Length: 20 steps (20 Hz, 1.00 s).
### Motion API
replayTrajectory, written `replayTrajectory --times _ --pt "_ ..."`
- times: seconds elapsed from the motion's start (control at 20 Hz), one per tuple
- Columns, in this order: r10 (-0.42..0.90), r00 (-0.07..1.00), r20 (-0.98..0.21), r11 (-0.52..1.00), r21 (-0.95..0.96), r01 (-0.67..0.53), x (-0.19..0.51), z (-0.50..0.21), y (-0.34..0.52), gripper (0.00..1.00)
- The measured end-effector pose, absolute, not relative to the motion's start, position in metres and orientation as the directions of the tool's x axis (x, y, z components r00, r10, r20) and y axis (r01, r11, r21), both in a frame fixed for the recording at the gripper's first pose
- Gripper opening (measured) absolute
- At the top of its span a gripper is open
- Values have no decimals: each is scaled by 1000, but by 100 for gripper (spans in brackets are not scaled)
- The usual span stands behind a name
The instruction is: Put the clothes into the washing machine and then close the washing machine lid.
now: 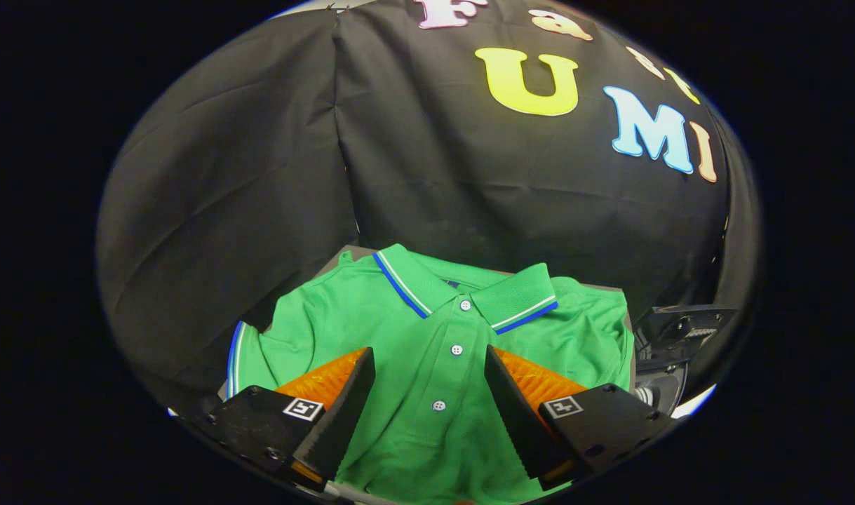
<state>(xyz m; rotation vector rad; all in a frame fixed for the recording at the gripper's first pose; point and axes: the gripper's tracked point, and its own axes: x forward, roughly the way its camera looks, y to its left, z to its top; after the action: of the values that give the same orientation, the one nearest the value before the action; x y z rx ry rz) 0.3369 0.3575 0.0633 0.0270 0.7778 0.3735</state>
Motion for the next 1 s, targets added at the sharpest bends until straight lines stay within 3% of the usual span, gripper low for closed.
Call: replayTrajectory --times 0.9,1.0 --pt "318 633 -705 930 102 -354 340 43 358 98" --pt "330 625 -707 924 106 -368 340 43 359 95"
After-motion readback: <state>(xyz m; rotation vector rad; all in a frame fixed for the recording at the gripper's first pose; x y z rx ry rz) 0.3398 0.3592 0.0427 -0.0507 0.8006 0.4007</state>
